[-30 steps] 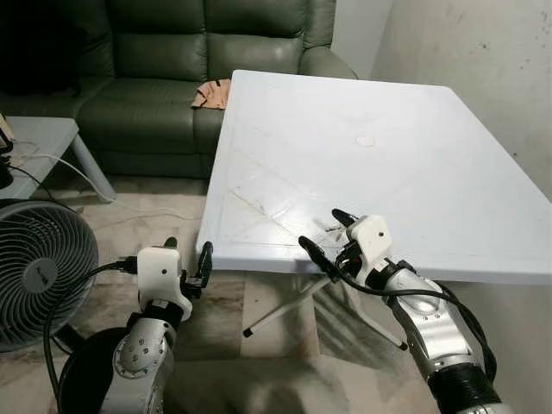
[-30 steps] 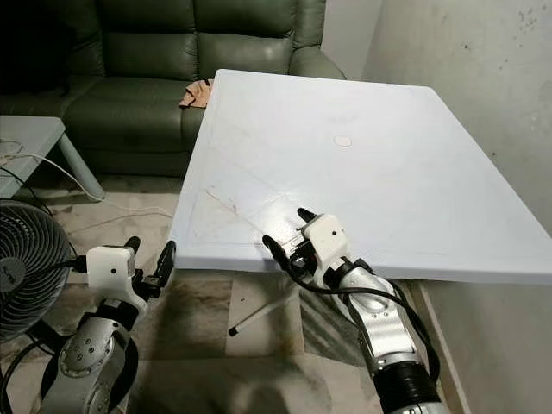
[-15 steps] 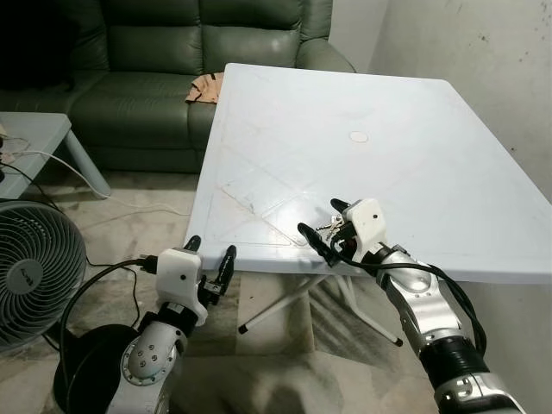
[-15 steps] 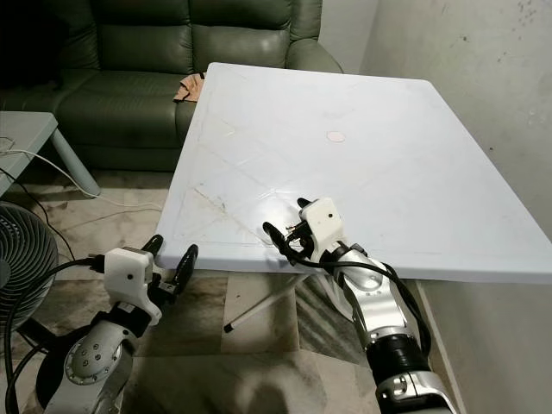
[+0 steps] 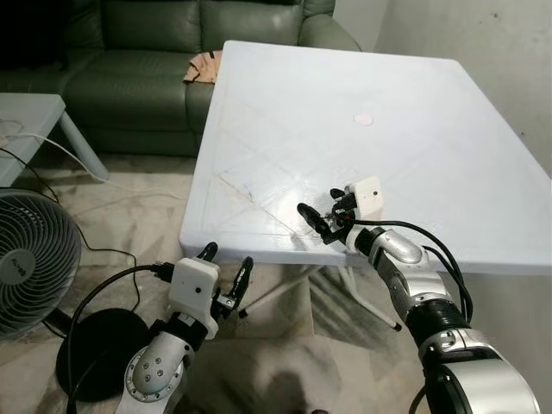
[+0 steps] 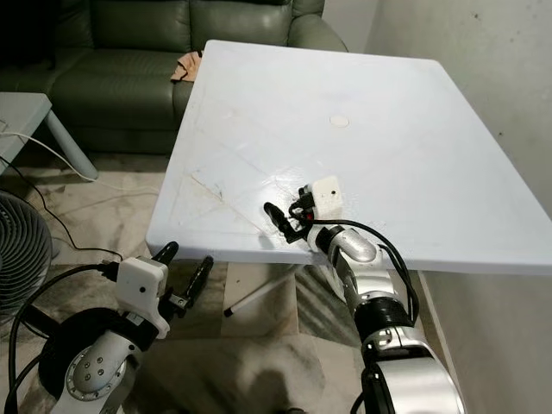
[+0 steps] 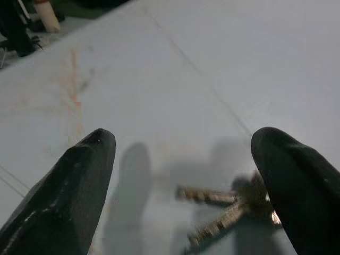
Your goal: Hang keys on a hook
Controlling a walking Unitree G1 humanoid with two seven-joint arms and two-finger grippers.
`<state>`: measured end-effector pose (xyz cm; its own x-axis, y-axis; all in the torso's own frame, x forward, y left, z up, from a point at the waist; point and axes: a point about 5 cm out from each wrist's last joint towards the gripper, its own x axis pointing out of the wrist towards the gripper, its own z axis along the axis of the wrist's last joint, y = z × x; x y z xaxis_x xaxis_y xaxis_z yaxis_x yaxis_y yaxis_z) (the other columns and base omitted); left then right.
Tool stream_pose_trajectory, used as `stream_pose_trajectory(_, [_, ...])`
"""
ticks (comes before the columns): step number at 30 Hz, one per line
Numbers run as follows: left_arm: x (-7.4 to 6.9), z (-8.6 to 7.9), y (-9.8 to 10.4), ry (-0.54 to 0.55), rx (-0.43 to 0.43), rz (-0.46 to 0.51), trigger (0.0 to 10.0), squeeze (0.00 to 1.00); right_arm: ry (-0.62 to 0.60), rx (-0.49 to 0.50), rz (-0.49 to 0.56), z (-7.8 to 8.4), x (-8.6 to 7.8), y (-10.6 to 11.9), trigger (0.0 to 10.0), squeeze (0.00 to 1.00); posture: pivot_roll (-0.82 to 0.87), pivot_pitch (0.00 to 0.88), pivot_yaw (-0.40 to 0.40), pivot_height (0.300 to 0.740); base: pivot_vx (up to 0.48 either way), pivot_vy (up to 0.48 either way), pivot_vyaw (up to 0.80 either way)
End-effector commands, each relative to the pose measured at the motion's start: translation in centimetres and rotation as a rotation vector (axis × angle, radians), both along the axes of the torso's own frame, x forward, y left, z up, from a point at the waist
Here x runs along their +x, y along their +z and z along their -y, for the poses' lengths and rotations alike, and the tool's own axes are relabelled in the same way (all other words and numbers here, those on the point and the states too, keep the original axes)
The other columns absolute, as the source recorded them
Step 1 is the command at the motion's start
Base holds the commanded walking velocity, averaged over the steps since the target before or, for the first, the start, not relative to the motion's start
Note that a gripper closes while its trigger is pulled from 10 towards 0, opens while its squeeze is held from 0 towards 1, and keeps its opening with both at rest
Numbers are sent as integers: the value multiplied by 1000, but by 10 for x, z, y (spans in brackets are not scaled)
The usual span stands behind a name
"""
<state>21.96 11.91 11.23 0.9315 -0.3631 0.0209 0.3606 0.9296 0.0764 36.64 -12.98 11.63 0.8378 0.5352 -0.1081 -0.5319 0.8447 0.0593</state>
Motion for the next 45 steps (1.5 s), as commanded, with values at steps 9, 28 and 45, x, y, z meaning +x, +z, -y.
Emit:
stream_pose_trajectory(9, [-7, 4, 0, -4, 6, -19, 10000, 0, -23, 97, 99, 18, 12, 27, 10000, 0, 1, 200, -67, 740, 0, 0, 0])
stream_pose_trajectory(28, [-7, 5, 1, 2, 8, -25, 10000, 0, -91, -64, 51, 37, 14, 18, 10000, 0, 1, 203, -66, 740, 0, 0, 0])
stream_pose_trajectory(45, [-6, 6, 1, 2, 19, -19, 10000, 0, -50, -172, 18, 51, 13, 16, 0, 0, 0, 190, -69, 740, 0, 0, 0])
